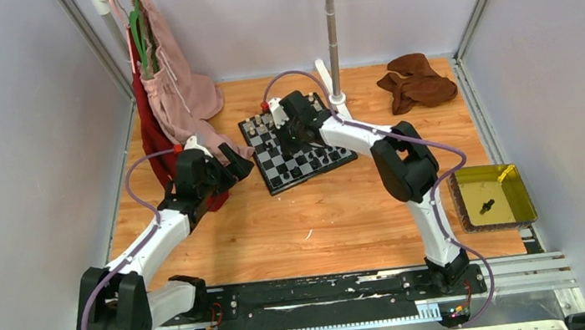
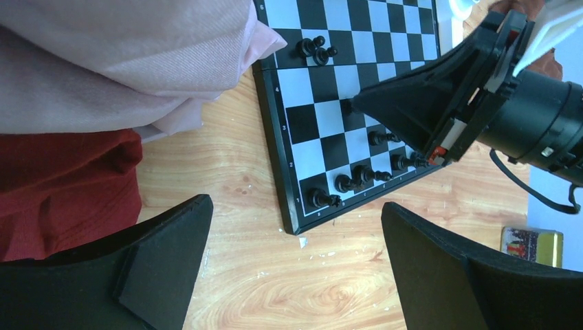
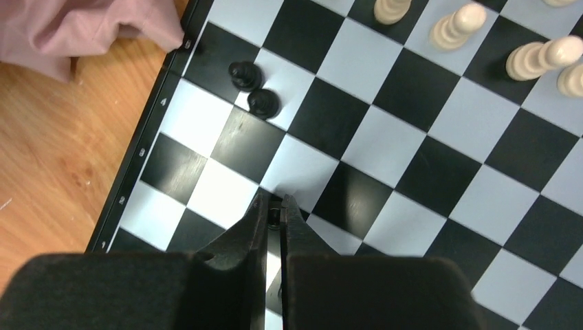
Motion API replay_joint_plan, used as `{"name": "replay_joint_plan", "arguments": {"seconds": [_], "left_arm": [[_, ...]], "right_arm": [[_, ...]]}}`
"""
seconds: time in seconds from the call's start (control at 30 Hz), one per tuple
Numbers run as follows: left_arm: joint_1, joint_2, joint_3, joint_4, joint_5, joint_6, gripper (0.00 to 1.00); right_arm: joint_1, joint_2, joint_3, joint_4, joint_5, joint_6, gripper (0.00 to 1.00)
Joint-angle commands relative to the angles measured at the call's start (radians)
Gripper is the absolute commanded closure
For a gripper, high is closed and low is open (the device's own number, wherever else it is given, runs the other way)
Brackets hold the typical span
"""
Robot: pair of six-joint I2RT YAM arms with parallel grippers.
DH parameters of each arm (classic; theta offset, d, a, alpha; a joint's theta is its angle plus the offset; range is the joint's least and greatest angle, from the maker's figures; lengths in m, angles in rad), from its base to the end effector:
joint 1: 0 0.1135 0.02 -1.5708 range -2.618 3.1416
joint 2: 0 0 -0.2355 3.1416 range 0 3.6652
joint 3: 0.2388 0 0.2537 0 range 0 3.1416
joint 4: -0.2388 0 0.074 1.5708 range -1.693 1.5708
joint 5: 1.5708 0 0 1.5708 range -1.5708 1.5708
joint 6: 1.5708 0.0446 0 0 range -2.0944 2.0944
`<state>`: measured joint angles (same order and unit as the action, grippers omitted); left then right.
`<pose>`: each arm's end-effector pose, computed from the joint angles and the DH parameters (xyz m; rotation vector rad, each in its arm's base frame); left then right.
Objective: Set up the chess pieces on the board
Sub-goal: Pick up the chess piece from the chessboard, then place the chess piece on the chessboard.
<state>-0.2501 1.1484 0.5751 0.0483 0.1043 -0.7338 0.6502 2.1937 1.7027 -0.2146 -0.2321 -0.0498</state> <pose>0.2561 -0.0702 0.1857 -0.4564 2.1228 -0.6908 0.3858 0.3063 0.1653 -0.9117 2.1340 0.5745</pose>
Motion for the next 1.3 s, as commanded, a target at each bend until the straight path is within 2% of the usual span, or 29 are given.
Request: {"name": "replay_joint_plan", "arguments": {"seconds": [0.0,0.27,1.27], "left_arm": [[0.008,-0.031,-0.022,0.015,0.008,-0.004,0.00],[0.008,-0.051,-0.041,0.015,0.012,-0.002,0.00],[0.008,-0.058,-0.044,0.002,0.016,0.008,0.00]], "right_arm": [[0.033,-0.089,-0.074,0.015,0.047,-0.030,1.00],[0.062,-0.131,-0.154,0.022,0.075,-0.031,1.00],[0.070,-0.153,-0.206,0.021,0.097,-0.033,1.00]]}}
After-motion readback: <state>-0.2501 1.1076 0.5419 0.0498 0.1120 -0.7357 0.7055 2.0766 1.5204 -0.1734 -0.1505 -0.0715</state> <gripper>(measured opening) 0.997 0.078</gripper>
